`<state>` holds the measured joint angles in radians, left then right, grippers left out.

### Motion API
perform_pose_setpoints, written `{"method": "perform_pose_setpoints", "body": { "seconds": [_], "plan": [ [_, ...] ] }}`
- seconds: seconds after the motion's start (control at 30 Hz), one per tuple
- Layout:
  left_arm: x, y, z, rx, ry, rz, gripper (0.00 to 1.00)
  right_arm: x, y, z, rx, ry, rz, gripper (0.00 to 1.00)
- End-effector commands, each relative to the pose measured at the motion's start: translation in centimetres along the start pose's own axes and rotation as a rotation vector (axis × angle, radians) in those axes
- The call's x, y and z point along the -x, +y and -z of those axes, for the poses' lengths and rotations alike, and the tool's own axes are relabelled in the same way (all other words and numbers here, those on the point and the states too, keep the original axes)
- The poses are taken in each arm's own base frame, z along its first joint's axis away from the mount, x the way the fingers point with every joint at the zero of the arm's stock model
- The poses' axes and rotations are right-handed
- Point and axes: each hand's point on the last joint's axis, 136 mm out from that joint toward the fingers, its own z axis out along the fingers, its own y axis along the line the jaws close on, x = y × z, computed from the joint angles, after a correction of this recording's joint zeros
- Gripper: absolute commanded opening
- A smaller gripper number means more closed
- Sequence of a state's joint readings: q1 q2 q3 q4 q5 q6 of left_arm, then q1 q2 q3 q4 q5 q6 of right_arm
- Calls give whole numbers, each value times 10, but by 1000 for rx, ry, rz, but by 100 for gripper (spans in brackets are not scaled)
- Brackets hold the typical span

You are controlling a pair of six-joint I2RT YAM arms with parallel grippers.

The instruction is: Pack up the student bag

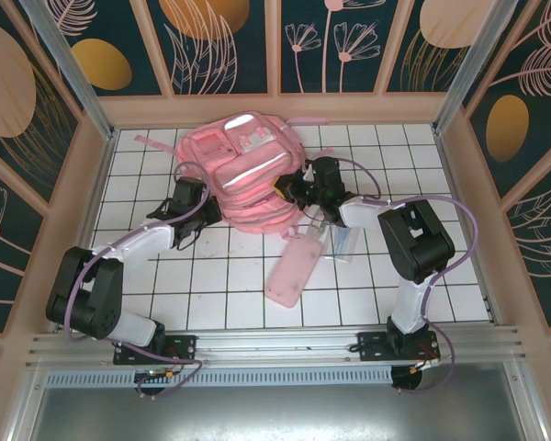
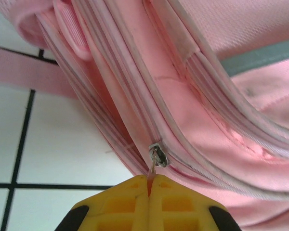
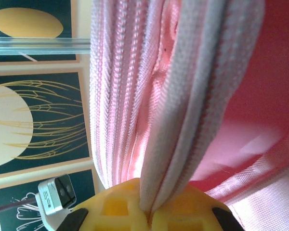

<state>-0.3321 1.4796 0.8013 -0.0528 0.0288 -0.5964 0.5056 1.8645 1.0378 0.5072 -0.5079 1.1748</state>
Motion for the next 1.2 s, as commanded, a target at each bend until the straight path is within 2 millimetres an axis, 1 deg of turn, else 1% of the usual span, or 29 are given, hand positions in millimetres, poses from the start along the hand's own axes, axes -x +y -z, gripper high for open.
{"method": "perform_pose_setpoints", "body": {
  "seconds": [0.0, 0.13, 0.23, 0.27, 0.4, 0.43, 0.5, 0.53, 0.57, 0.6, 0.67, 0.73, 0.8, 0.87, 0.9, 0.97, 1.0, 1.03, 1.07, 1.1, 1.13, 1.17],
  "plan": [
    [9, 65, -3, 277, -6, -47, 0, 38, 54, 22, 95, -119, 118, 0],
    [26, 72, -10, 296, -29, -64, 0, 37, 59, 24, 89, -106, 150, 0],
    [39, 77, -7, 321, -56, -84, 0, 43, 61, 29, 81, -107, 169, 0],
    [44, 81, -5, 337, -73, -86, 0, 44, 60, 30, 77, -105, 175, 0],
    [71, 107, 3, 413, -160, -42, 0, 48, 62, 28, 60, -90, 211, 0],
    [76, 110, 2, 416, -172, -32, 0, 48, 62, 27, 57, -82, 218, 0],
    [88, 109, -1, 420, -189, -39, 0, 47, 64, 25, 59, -66, 229, 0],
    [89, 108, -4, 419, -181, -43, 0, 47, 65, 24, 59, -61, 233, 0],
    [84, 110, -9, 421, -158, -47, 0, 46, 65, 24, 62, -54, 236, 0],
    [93, 105, -11, 411, -167, -46, 0, 46, 67, 23, 66, -50, 240, 0],
    [89, 108, -15, 421, -148, -45, 0, 46, 72, 22, 82, -43, 246, 0],
    [83, 117, -17, 460, -137, -52, 0, 46, 78, 21, 99, -35, 250, 0],
    [81, 135, -10, 567, -147, -75, 0, 47, 87, 20, 117, -25, 256, 0],
    [87, 146, -3, 639, -183, -84, 0, 47, 94, 19, 131, -14, 267, 0],
    [83, 150, -11, 648, -168, -88, 0, 47, 96, 18, 133, -10, 268, 0],
    [86, 145, -16, 621, -160, -77, 0, 47, 99, 16, 144, 0, 273, 0],
    [87, 140, -17, 599, -152, -71, 4, 47, 101, 15, 153, 5, 274, 0],
    [88, 135, -18, 573, -144, -63, 18, 47, 102, 14, 158, 11, 272, 0],
    [88, 127, -16, 534, -136, -47, 38, 47, 102, 12, 161, 16, 270, 0],
    [89, 118, -12, 484, -130, -30, 55, 47, 101, 10, 162, 20, 270, 0],
    [91, 106, -4, 430, -136, -15, 69, 48, 102, 9, 163, 23, 270, 0],
    [91, 92, 3, 354, -137, -2, 96, 48, 101, 7, 163, 29, 268, 0]
  ]
}}
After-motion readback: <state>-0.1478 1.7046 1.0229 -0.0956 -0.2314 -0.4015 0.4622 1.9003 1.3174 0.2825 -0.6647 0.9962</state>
